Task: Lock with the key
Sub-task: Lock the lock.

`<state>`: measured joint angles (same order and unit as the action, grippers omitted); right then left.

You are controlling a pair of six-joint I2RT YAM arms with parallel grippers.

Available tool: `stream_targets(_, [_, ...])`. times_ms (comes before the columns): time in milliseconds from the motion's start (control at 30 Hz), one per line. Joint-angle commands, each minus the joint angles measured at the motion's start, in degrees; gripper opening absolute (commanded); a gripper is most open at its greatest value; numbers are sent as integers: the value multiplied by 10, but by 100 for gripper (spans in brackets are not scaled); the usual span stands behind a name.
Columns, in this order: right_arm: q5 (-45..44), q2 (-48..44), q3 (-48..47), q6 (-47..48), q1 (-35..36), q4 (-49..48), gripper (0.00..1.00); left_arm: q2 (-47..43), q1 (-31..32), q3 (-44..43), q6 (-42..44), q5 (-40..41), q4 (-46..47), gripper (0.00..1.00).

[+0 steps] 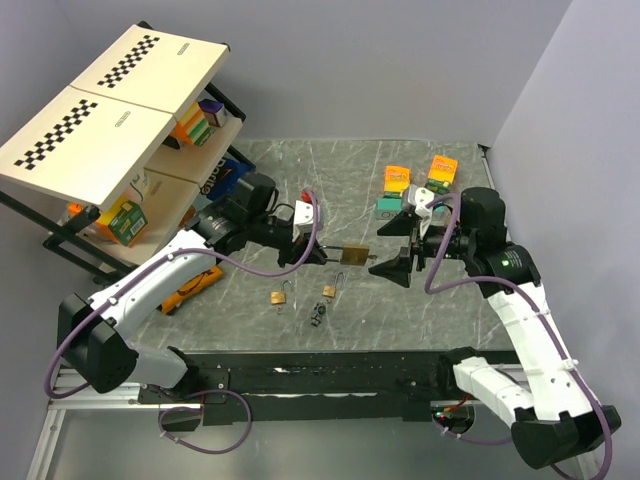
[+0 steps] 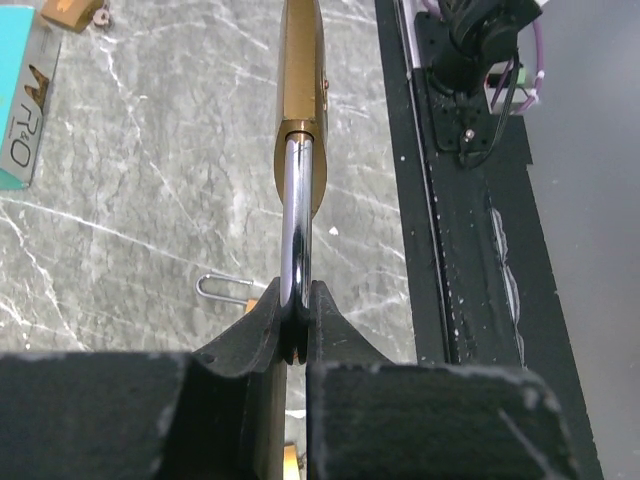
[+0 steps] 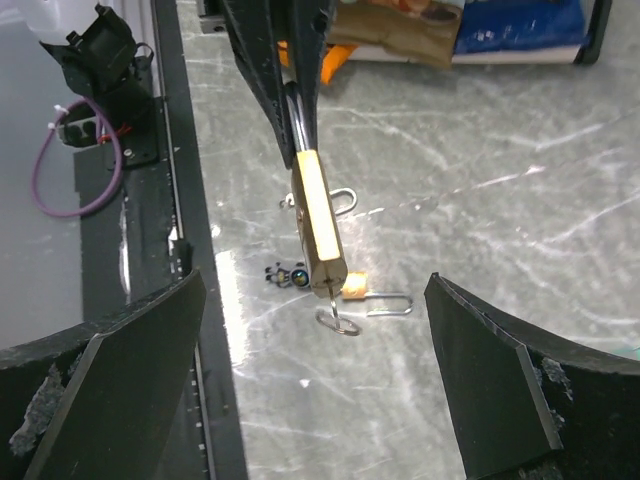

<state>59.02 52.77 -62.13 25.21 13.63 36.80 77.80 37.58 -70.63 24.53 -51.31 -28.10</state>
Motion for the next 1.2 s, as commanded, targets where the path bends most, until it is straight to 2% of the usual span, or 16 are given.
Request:
stream_targets(0, [22,8,-7,34,6,-23,99,-32,-1,-40,-44,-57,87,1])
stream_targets(267, [64,65,-54,99,21,57,98,-32,-1,-45,-87,-59,124,1])
stream_targets(467, [74,89,-70,114,32,60,88,-32,-1,-41,-107,-61,143,1])
stream_targets(667, [80,112,-92,142,58,80,70,-32,0,-38,-119,-54,156,1])
stream_targets(700, [79,116,-96,145,61,86,63,-32,0,-39,-120,-54,157,1])
stream_targets(867, [80,125,-99,136,69,82,44,-32,1,-37,-124,-56,161,1])
stream_targets(1033, [84,131,-101,126,79,72,38,-33,1,-35,-127,-57,169,1])
stream_targets(1133, [85,138,-104,114,89,63,27,-31,2,-35,-130,-60,176,1])
stream_targets(1167, [83,142,-107,111,91,61,20,-31,2,-38,-131,-63,177,1])
